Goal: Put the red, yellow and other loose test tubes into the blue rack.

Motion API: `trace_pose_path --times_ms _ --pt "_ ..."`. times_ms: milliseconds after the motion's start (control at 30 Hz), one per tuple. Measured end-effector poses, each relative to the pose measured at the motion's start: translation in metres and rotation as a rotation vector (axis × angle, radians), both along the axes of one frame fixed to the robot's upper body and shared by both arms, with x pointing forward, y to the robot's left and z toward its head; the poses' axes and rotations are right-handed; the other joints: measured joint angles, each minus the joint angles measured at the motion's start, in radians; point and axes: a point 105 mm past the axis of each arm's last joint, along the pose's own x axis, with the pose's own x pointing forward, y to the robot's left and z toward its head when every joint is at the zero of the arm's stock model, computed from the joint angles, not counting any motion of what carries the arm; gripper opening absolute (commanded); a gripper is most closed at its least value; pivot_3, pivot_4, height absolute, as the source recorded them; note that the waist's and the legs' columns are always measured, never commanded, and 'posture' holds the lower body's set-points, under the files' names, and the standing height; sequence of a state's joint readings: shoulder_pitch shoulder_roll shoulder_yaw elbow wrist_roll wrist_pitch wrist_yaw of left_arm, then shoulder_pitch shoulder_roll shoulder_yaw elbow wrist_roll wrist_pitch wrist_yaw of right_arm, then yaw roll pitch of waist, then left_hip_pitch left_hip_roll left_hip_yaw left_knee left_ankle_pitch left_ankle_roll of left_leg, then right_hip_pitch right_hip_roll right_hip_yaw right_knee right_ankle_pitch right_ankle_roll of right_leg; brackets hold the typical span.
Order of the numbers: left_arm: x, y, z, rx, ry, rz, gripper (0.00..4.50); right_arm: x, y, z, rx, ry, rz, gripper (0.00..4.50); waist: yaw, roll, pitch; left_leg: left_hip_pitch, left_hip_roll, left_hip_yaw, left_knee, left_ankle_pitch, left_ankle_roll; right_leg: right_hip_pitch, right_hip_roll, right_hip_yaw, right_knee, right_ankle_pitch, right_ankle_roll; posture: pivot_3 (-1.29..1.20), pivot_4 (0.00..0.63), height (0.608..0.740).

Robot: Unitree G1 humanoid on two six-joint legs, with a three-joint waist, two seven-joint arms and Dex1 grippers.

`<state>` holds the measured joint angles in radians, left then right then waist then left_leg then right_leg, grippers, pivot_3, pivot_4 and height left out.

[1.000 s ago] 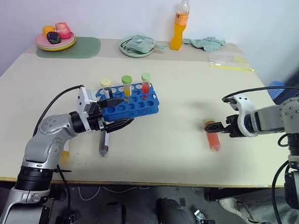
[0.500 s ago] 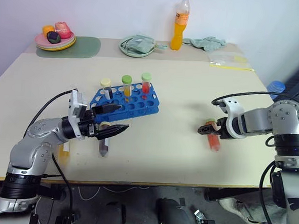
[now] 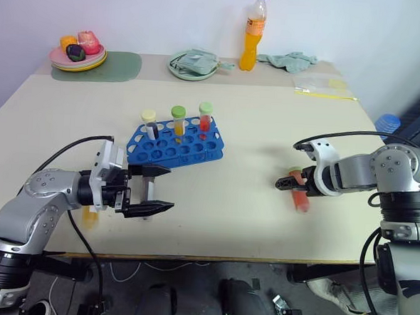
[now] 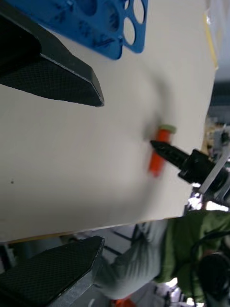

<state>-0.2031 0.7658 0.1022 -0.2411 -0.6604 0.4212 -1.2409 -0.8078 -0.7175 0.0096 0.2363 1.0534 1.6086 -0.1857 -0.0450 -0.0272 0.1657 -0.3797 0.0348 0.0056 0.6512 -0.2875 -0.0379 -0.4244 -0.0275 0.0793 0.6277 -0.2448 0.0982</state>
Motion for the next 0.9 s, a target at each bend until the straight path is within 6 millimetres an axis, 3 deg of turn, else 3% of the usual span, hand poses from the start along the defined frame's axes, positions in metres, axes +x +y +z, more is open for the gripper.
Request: trace_pose_path --times_ms 67,233,267,567,700,800,900 --pt "0.001 -0.001 0.001 0.0 -0.01 -0.001 4.5 0.0 -0.001 -0.001 -0.013 -0.005 -0.003 3.7 -0.001 0.0 0.0 0.0 0.0 0.0 0.0 0.0 0.0 0.0 0.0 0.0 0.0 0.0 0.0 0.0 0.15 0.74" --pt "0.002 -0.003 0.001 -0.018 -0.021 0.005 4.5 0.0 -0.005 -0.004 -0.02 -0.007 -0.022 1.17 -0.004 0.0 0.0 0.0 0.001 0.0 -0.001 0.0 0.0 0.0 0.001 0.0 0.0 0.0 0.0 0.0 0.15 0.74" --pt "0.003 -0.003 0.001 -0.02 -0.021 0.009 4.5 0.0 -0.003 -0.004 -0.012 -0.009 -0.014 0.84 -0.005 0.0 0.0 0.001 0.001 0.0 -0.001 0.0 0.0 0.0 0.001 0.0 0.0 0.0 0.0 0.0 0.15 0.74" --pt "0.008 -0.004 0.005 -0.026 -0.039 0.023 4.5 0.0 0.001 -0.003 -0.017 -0.02 0.016 0.84 -0.005 0.0 0.0 0.0 0.001 0.0 -0.001 0.0 0.0 0.0 0.001 0.0 0.0 0.0 0.0 0.0 0.15 0.74" --pt "0.01 -0.004 0.005 -0.031 -0.04 0.027 4.5 0.001 0.018 0.003 0.022 -0.062 0.09 0.84 -0.009 0.001 0.0 -0.001 0.001 0.0 -0.001 0.0 0.0 -0.002 0.001 0.0 0.0 0.0 0.001 0.0 0.15 0.74" --pt "0.012 -0.004 0.005 -0.038 -0.054 0.034 4.5 0.008 0.041 0.034 0.105 -0.246 0.204 0.84 -0.008 0.001 0.001 -0.003 0.001 0.0 -0.001 0.0 0.0 -0.003 0.001 0.0 0.0 0.002 0.004 0.0 0.15 0.74" --pt "0.014 -0.003 0.006 -0.046 -0.056 0.045 4.5 0.011 0.062 0.081 0.291 -0.508 0.292 0.84 -0.002 0.001 0.001 -0.004 0.001 -0.001 -0.001 0.0 0.0 -0.003 0.001 -0.001 -0.001 0.002 0.004 0.0 0.15 0.74"
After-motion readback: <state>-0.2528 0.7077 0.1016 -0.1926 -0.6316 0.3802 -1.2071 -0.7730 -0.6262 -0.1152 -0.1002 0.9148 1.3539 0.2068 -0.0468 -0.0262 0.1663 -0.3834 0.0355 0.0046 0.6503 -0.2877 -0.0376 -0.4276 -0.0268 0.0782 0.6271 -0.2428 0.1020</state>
